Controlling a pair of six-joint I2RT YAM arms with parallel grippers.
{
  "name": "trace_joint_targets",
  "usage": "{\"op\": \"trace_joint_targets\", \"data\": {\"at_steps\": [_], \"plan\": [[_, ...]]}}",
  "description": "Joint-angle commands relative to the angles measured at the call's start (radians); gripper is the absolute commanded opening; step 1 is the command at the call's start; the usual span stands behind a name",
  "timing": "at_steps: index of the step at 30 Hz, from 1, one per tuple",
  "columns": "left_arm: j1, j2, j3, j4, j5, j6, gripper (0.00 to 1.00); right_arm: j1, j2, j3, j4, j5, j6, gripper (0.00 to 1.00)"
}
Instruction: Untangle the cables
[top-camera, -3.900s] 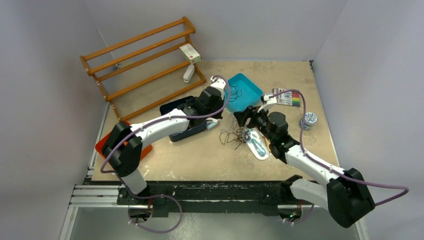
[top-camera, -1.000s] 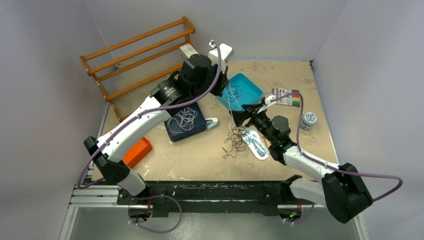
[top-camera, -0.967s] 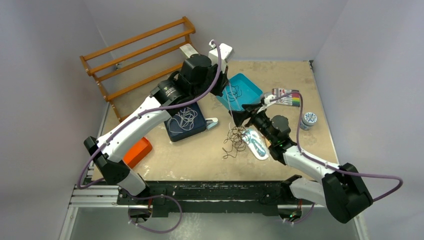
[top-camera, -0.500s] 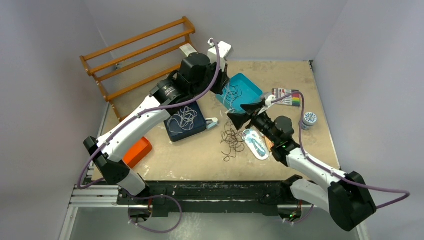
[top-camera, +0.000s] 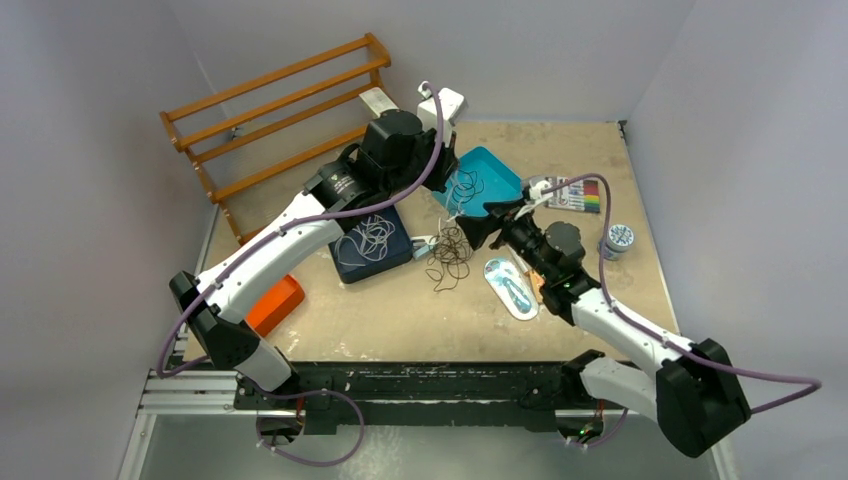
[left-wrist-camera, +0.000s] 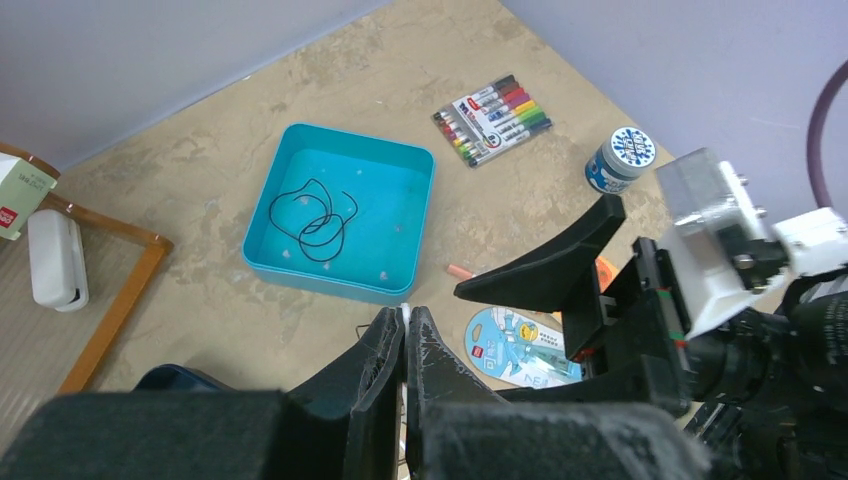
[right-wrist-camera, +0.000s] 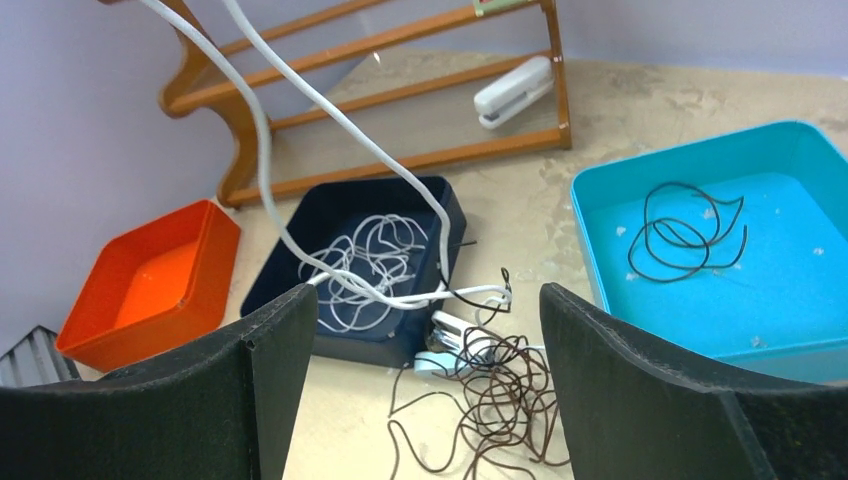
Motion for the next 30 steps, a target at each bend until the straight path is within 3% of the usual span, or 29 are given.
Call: {"op": "trace_joint_targets", "data": {"at_steps": [1, 14, 19, 30], "plan": [[0.003, -0.037, 0.000, 0.063, 0.020, 0.006, 0.00, -0.001, 0.053, 0.031, 0.089, -0.015, -0.026, 0.83], [0.003, -0.045, 0.008, 0.050, 0.056, 0.017, 0.00, -0.001, 0.317, 0.128, 0.227, 0.092, 0.002, 0.78], [0.003, -0.064, 0.020, 0.035, 0.018, 0.033, 0.00, -0.002, 0.377, 0.124, 0.124, 0.172, 0.064, 0.65], [0.003, -0.091, 0.064, 0.009, -0.105, 0.094, 0.00, -0.001, 0.409, 0.005, -0.002, 0.283, 0.173, 0.62]]}}
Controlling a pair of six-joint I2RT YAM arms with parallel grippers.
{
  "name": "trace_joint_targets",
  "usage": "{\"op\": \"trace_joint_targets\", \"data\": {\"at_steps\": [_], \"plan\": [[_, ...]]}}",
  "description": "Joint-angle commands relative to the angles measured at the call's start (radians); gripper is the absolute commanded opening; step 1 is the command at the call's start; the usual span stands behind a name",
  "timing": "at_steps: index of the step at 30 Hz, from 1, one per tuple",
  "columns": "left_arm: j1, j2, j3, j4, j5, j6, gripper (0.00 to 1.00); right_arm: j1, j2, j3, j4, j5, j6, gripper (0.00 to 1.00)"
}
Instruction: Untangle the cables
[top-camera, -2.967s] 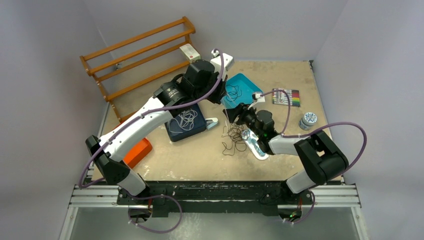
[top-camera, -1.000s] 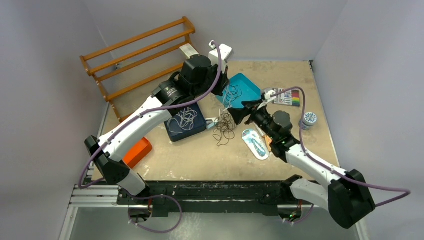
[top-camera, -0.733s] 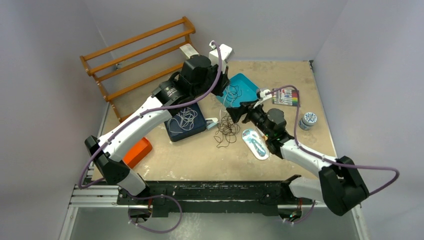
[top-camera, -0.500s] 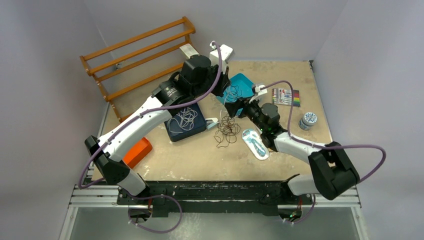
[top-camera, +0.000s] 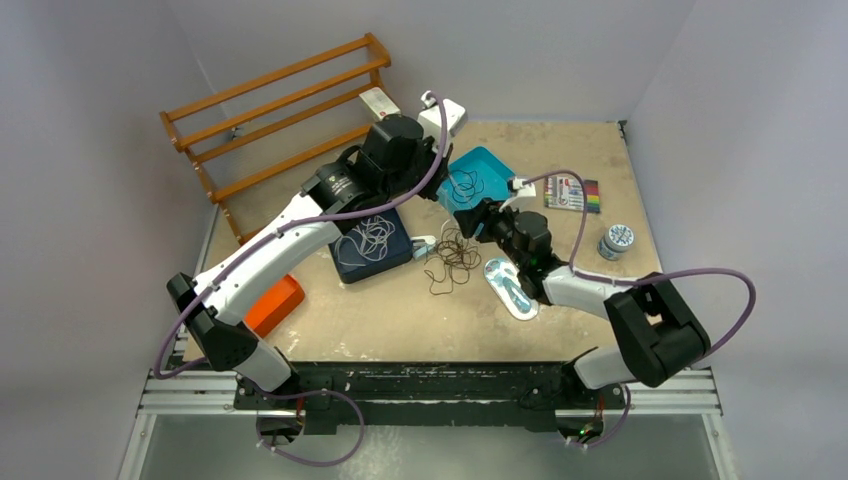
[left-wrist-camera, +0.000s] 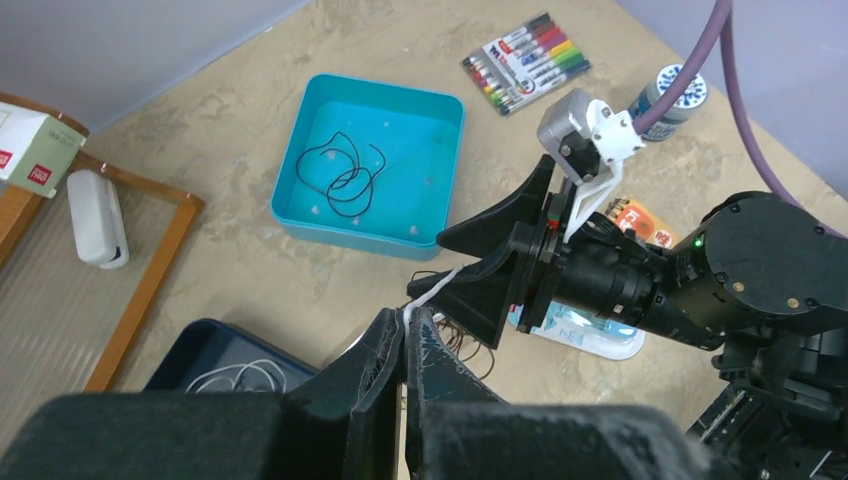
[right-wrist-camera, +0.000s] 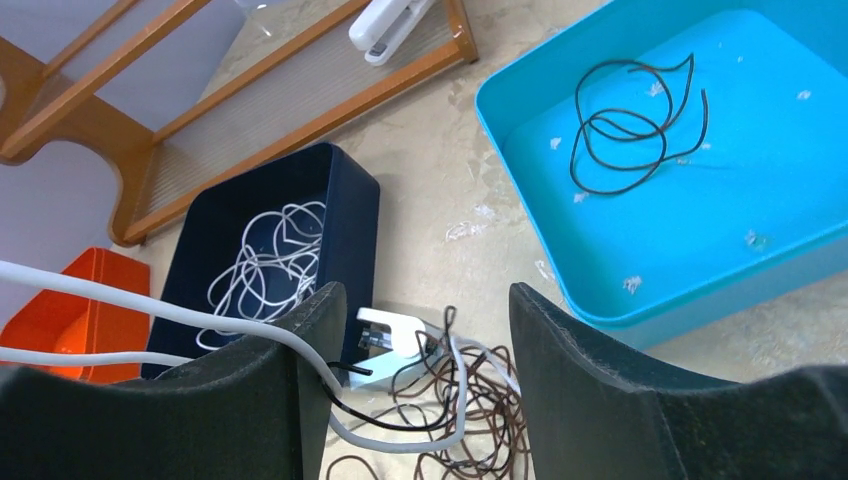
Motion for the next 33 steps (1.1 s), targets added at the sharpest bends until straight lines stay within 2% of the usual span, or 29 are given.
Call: {"op": "trace_joint_targets", "data": {"at_steps": [1, 6, 8, 11, 13, 16, 20, 25, 33], "plan": [[0.004, -0.084, 0.065, 0.101, -0.088, 0.043, 0.00, -0.005, 0.022, -0.057, -0.118, 0.092, 0.048, 0.62], [0.004, -0.090, 0.075, 0.098, -0.109, 0.050, 0.00, -0.005, -0.007, -0.065, -0.145, 0.093, 0.038, 0.62], [0.004, -0.088, 0.078, 0.095, -0.106, 0.048, 0.00, -0.004, -0.035, -0.077, -0.119, 0.069, 0.009, 0.65], [0.004, -0.080, 0.078, 0.090, -0.091, 0.044, 0.00, -0.004, -0.143, -0.154, 0.061, -0.122, -0.121, 0.75], [0.004, -0.075, 0.075, 0.091, -0.079, 0.039, 0.00, -0.005, -0.225, -0.179, 0.154, -0.293, -0.213, 0.77], [0.004, -0.070, 0.065, 0.098, -0.066, 0.032, 0.00, -0.005, -0.331, -0.164, 0.101, -0.367, -0.277, 0.78], [0.004, -0.068, 0.062, 0.102, -0.062, 0.027, 0.00, -0.005, -0.435, -0.174, -0.009, -0.313, -0.304, 0.78], [0.004, -0.070, 0.063, 0.101, -0.063, 0.027, 0.00, -0.004, -0.525, -0.211, -0.050, -0.213, -0.293, 0.77], [0.004, -0.069, 0.074, 0.092, -0.061, 0.031, 0.00, -0.005, -0.452, -0.188, -0.084, -0.175, -0.333, 0.69]]}}
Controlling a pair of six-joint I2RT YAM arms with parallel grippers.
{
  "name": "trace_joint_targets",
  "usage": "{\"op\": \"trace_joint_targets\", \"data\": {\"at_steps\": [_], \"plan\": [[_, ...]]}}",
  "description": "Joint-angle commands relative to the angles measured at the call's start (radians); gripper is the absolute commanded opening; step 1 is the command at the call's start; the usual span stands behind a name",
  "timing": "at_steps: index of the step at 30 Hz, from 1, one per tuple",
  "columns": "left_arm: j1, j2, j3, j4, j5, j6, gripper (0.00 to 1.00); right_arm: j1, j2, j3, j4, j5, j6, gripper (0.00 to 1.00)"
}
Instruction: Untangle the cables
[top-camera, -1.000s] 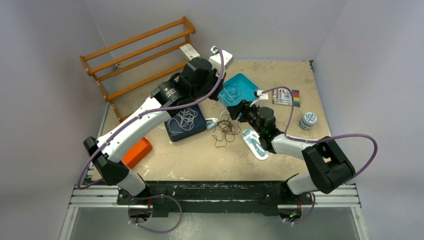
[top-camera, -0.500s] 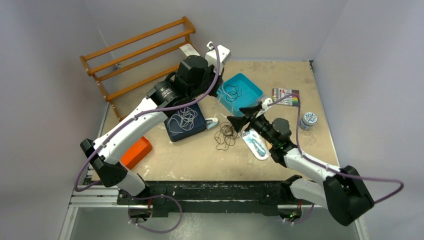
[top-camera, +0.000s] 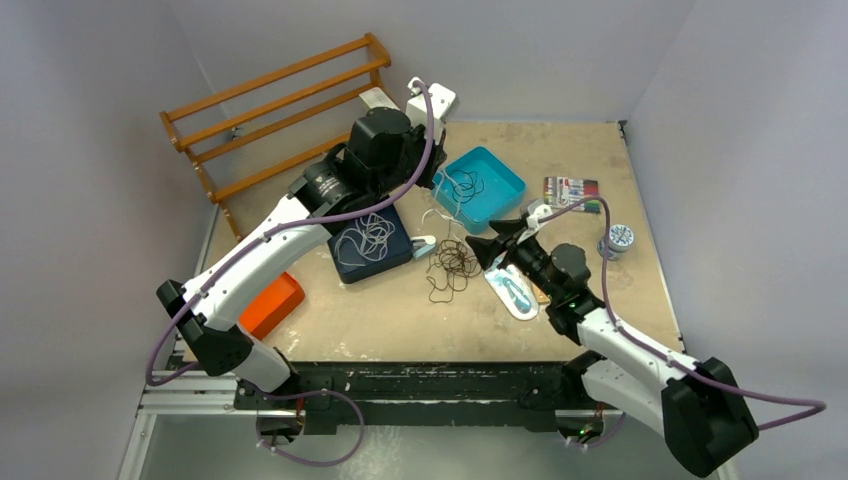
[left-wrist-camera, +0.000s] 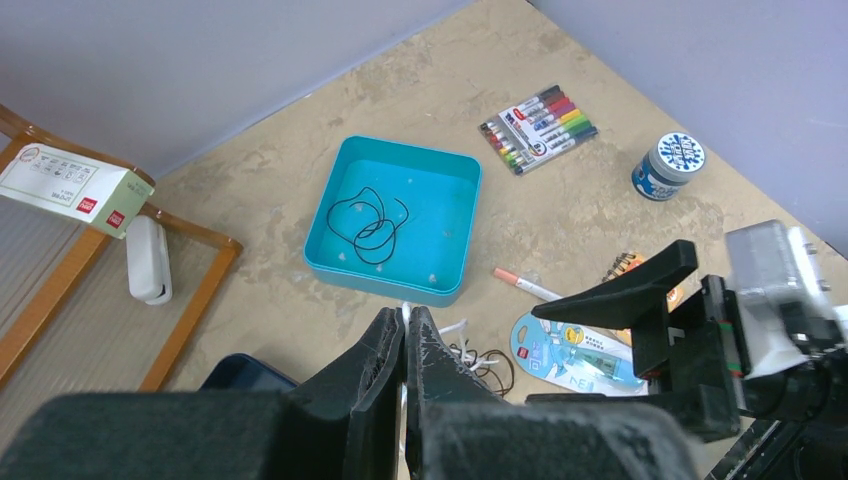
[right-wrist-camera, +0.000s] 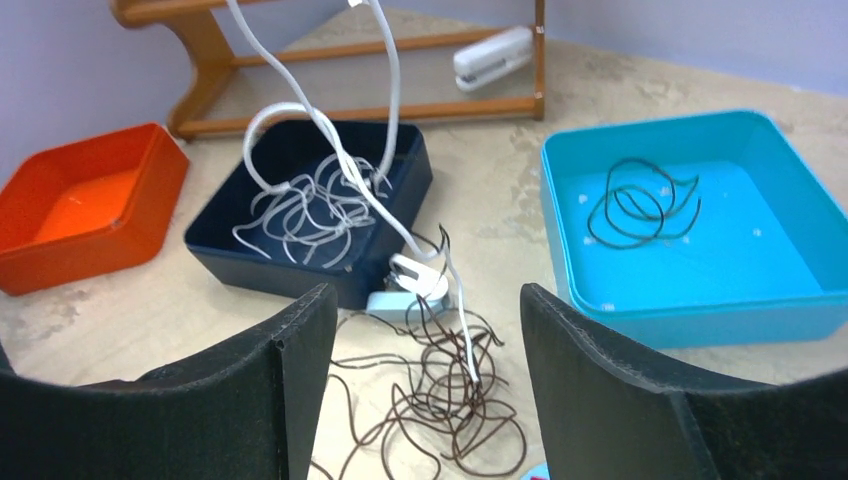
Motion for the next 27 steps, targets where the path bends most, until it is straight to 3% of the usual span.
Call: {"op": "trace_joint_targets", "data": {"at_steps": [1, 7, 13, 21, 27], "plan": [[0.003, -0.038, 0.055, 0.045, -0.008, 0.007, 0.00, -0.004, 0.055, 0.031, -0.009, 0.065, -0.035, 0.67], [0.003, -0.036, 0.055, 0.045, 0.004, 0.008, 0.00, -0.003, 0.135, 0.060, 0.041, 0.067, -0.037, 0.58], [0.004, -0.034, 0.058, 0.041, 0.006, 0.013, 0.00, -0.003, 0.243, 0.096, 0.136, -0.026, -0.099, 0.59], [0.004, -0.045, 0.063, 0.038, 0.006, 0.018, 0.00, -0.002, 0.334, 0.165, 0.098, 0.130, -0.097, 0.50], [0.003, -0.050, 0.056, 0.039, 0.006, 0.022, 0.00, -0.003, 0.339, 0.160, 0.098, 0.174, -0.087, 0.49]]}}
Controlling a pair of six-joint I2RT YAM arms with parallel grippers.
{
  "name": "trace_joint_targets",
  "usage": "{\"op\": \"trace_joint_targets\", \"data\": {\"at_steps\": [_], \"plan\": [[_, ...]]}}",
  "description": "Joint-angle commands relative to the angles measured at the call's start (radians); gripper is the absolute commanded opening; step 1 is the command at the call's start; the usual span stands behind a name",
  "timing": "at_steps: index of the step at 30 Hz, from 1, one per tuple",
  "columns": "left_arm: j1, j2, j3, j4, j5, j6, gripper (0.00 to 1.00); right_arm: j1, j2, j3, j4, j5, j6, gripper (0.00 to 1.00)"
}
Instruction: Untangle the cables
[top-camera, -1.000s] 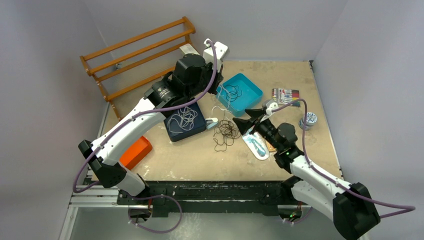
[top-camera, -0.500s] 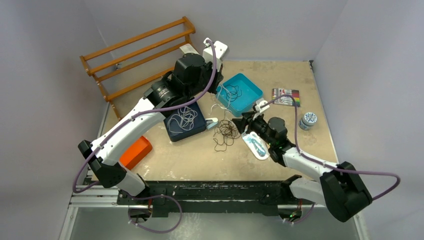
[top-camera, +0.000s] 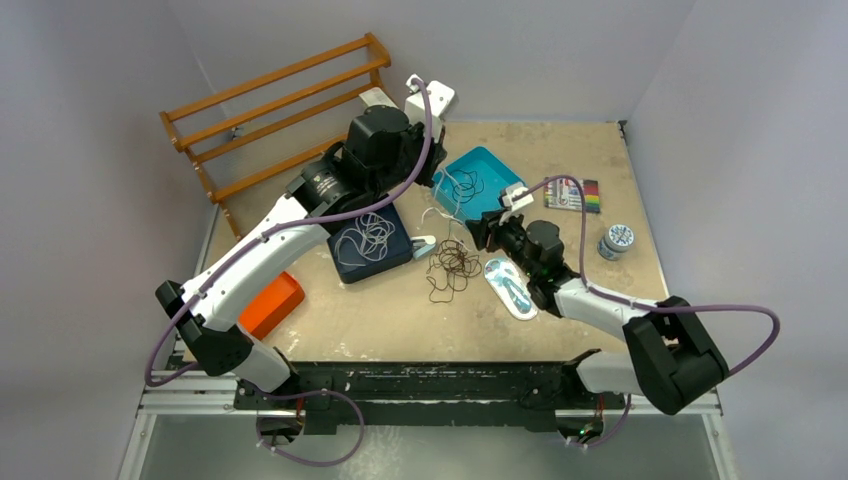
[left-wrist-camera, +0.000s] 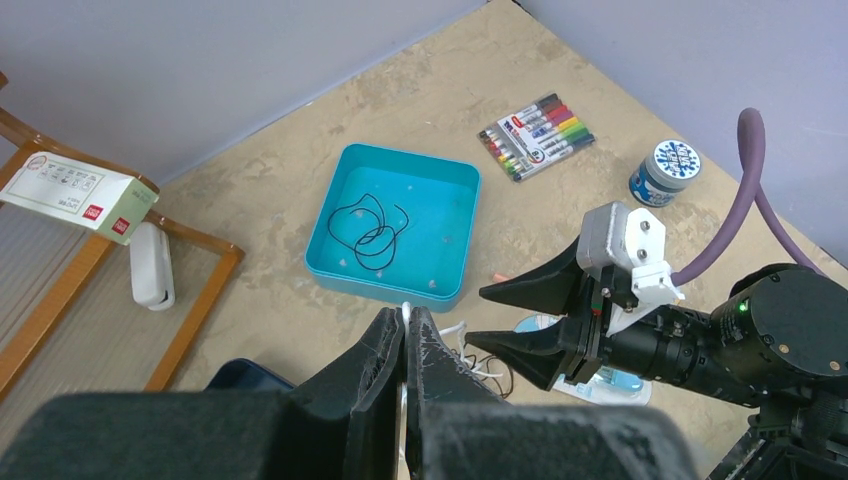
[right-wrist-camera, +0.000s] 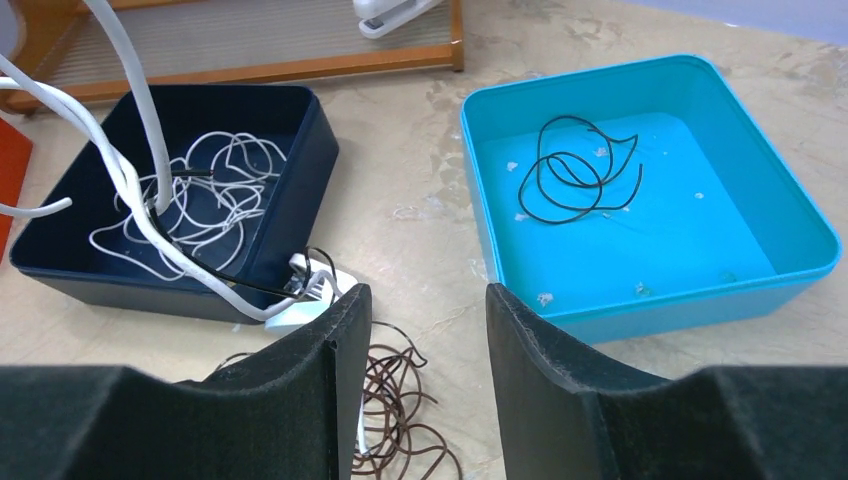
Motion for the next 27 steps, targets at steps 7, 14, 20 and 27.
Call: {"op": "trace_joint_targets", "data": {"at_steps": [7, 14, 20, 27], "plan": [[0.003, -0.055, 0.028, 0.046, 0.002, 0.023, 0.00, -0.001, 0.032, 0.073, 0.092, -0.167, -0.093, 0.55], [0.003, -0.065, 0.015, 0.055, -0.002, 0.022, 0.00, -0.002, 0.048, 0.082, 0.132, -0.252, -0.079, 0.58], [0.003, -0.071, 0.005, 0.059, -0.005, 0.024, 0.00, -0.001, 0.045, 0.089, 0.131, -0.286, -0.075, 0.59], [0.003, -0.075, -0.001, 0.061, -0.008, 0.024, 0.00, -0.002, 0.035, 0.080, 0.096, -0.272, -0.094, 0.60]]}}
